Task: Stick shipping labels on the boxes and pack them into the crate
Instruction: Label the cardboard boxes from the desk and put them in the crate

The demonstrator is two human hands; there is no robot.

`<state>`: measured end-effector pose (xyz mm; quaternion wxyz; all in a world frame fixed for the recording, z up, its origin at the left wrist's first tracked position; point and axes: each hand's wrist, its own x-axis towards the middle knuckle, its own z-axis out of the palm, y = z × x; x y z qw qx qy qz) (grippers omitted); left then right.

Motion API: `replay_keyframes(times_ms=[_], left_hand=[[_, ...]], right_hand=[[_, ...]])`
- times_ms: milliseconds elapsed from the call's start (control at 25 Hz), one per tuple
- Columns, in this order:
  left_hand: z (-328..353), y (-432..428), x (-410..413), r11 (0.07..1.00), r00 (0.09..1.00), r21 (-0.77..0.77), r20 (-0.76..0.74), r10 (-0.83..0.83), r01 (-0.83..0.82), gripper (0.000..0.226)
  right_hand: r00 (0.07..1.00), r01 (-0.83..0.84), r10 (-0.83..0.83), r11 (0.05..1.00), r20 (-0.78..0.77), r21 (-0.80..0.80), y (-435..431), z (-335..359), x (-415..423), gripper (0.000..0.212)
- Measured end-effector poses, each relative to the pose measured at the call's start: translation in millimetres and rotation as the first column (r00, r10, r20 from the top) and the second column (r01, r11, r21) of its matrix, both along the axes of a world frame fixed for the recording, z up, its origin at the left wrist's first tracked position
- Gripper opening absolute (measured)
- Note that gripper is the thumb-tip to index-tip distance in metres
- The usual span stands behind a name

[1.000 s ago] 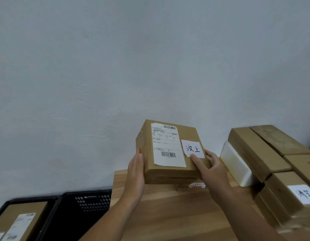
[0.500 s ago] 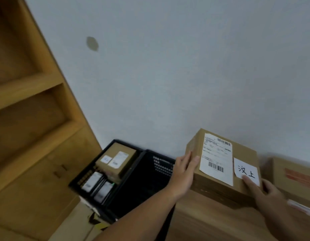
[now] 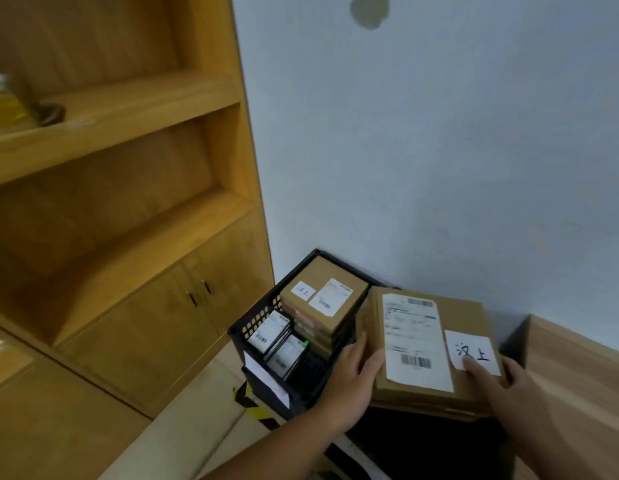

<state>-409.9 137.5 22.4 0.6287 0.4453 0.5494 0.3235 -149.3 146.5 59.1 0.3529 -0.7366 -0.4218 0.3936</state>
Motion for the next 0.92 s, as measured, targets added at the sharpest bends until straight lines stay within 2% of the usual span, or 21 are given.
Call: replay_keyframes(times_ms=[200,320,480,600,760,920], left_hand=[[-31,-7,-89,0.986,0.995,-0.140,0.013,0.098,-0.095,0.071],[-45,1,-103,0.965,0.985,-0.226,0.075,0.153,-0.133,0.041],[-62,20,-115,0.912,0.970,-0.369,0.089,0.227,-0.180,0.048],[-94,43,-123,0.803,0.917,-0.535,0.119,0.380,-0.263,0.039],[-145,75,-132,0.628,0.841,-0.690,0.052,0.538,-0.360,0.041],[-187,97,-142,0.500,0.809,-0.764,-0.049,0.585,-0.408,0.048]], right_hand=[[0.992,-0.123,0.124,0.992,0.034,-0.028,15,-10,-83,0.047],[0.976,-0.212,0.214,0.976,0.043,-0.050,44,-18,-98,0.050],[0.910,-0.410,0.413,0.908,0.031,-0.083,100,-41,-112,0.050],[0.825,-0.557,0.564,0.823,0.041,-0.107,150,-75,-133,0.055],[0.734,-0.663,0.676,0.735,0.069,-0.145,201,-144,-173,0.062],[0.726,-0.657,0.678,0.733,0.114,-0.176,209,-208,-209,0.059]])
